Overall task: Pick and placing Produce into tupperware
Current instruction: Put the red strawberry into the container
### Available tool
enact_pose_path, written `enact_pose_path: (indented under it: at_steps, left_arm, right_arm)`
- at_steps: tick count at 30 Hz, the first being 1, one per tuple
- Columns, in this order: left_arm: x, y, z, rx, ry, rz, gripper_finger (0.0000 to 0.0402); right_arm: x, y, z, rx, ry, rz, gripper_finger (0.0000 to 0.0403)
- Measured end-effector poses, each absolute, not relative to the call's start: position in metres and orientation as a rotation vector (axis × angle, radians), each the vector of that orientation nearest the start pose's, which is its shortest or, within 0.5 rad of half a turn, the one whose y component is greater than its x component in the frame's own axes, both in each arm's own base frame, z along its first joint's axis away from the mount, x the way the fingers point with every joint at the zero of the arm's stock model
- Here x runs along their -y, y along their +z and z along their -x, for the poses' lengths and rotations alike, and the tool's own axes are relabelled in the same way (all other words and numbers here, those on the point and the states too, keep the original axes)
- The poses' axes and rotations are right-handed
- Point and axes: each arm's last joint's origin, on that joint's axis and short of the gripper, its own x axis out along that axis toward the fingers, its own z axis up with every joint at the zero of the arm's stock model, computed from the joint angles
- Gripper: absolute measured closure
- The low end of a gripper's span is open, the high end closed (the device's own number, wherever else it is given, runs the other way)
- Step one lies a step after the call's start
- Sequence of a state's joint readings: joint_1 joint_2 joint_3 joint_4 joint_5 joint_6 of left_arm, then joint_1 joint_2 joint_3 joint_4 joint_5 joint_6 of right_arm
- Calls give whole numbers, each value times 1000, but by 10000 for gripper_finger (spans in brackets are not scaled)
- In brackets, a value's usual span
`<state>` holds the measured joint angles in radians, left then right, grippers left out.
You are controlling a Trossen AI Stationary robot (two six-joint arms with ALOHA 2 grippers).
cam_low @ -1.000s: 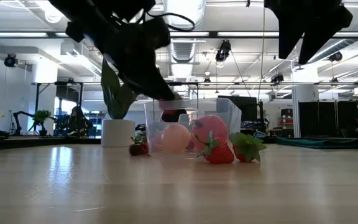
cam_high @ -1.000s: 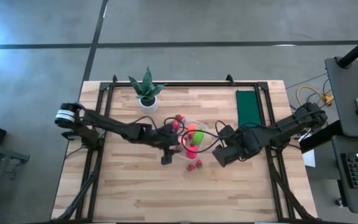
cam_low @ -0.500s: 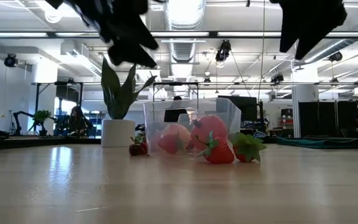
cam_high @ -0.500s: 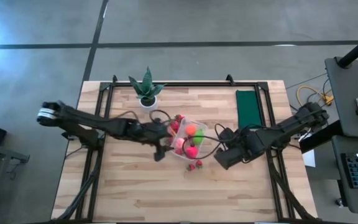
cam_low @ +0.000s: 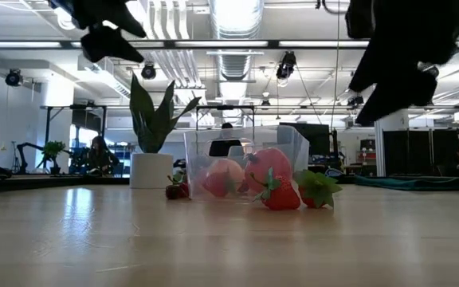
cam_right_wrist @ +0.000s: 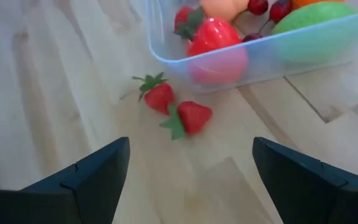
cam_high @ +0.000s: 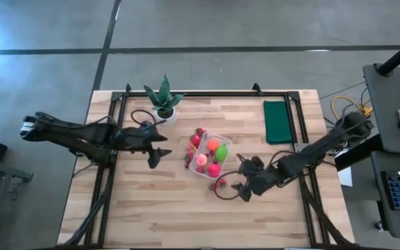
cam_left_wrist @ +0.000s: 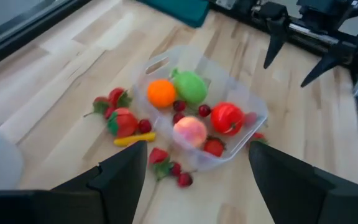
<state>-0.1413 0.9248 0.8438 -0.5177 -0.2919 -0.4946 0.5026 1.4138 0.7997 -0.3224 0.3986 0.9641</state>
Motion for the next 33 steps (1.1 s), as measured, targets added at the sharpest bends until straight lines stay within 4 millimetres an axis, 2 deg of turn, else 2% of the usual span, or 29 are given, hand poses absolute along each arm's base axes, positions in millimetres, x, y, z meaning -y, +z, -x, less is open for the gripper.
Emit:
enact_pose_path:
  at_steps: [9, 14, 20, 29, 33]
  left_arm:
    - [16, 287, -169, -581, 304, 359, 134]
    - [15, 285, -165, -605, 305, 349, 134]
    - [15, 285, -162, -628, 289, 290, 134]
    - [15, 282, -164, -647, 275, 236, 134]
    - [15, 282, -165, -654, 276, 234, 134]
  right_arm:
    - [-128, 143, -260, -913, -332, -321, 71]
    - [-134, 142, -277, -860, -389, -222, 71]
    - [-144, 137, -296, -878, -347, -109, 71]
    - [-155, 127, -318, -910, -345, -114, 74]
    - [-152, 125, -317, -981, -395, -156, 76]
